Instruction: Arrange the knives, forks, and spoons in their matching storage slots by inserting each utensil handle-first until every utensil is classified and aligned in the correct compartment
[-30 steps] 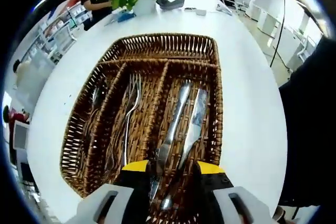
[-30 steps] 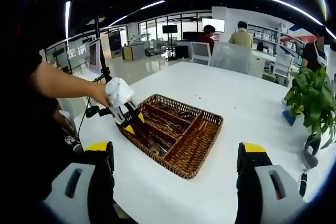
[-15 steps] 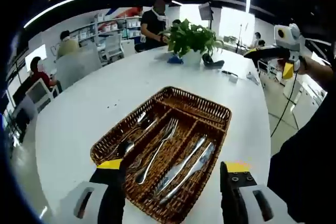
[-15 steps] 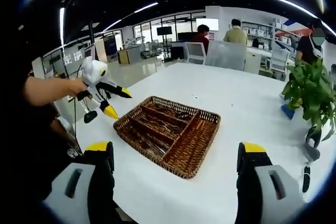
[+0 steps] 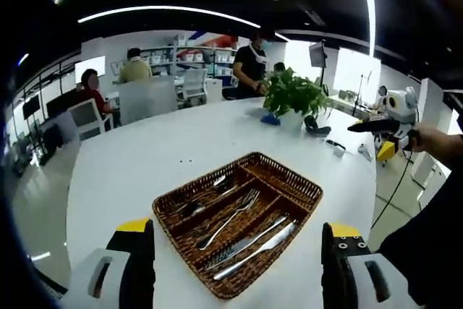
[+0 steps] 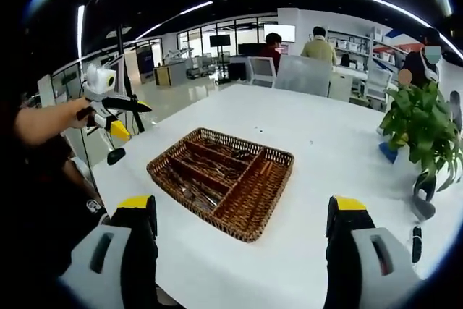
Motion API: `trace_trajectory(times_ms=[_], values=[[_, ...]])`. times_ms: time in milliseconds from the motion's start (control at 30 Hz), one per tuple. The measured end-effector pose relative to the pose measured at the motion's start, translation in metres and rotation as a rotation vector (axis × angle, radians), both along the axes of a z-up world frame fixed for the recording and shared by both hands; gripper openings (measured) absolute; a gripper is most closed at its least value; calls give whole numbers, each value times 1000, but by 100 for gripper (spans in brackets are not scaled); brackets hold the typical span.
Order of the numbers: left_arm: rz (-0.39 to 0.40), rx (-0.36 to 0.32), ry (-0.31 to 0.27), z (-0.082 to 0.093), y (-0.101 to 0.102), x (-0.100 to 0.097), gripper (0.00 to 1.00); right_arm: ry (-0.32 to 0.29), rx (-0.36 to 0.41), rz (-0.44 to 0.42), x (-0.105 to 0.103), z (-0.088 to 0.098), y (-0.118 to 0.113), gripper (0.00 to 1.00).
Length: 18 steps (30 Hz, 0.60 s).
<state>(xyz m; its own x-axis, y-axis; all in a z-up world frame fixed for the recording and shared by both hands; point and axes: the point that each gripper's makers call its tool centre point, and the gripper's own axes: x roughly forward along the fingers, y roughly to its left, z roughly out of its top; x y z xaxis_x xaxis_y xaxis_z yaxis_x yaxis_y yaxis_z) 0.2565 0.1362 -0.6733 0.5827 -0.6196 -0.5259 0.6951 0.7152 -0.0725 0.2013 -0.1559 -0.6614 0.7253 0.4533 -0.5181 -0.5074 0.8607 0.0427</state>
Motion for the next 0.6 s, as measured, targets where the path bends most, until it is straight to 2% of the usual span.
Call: trace_trajectory(times_ms=[133, 300, 467, 600], values=[[51, -47, 3, 14, 9, -17, 100, 1, -3, 7, -7, 3, -1, 100], [93, -50, -22, 28, 19, -31, 100, 4, -17, 26, -13, 2, -3, 100], [109, -35, -34, 36, 24, -48, 100, -4, -18, 27, -22, 7, -8, 100], [136, -42, -16, 37, 33, -62, 100, 4, -8, 20, -31, 6, -9, 100]])
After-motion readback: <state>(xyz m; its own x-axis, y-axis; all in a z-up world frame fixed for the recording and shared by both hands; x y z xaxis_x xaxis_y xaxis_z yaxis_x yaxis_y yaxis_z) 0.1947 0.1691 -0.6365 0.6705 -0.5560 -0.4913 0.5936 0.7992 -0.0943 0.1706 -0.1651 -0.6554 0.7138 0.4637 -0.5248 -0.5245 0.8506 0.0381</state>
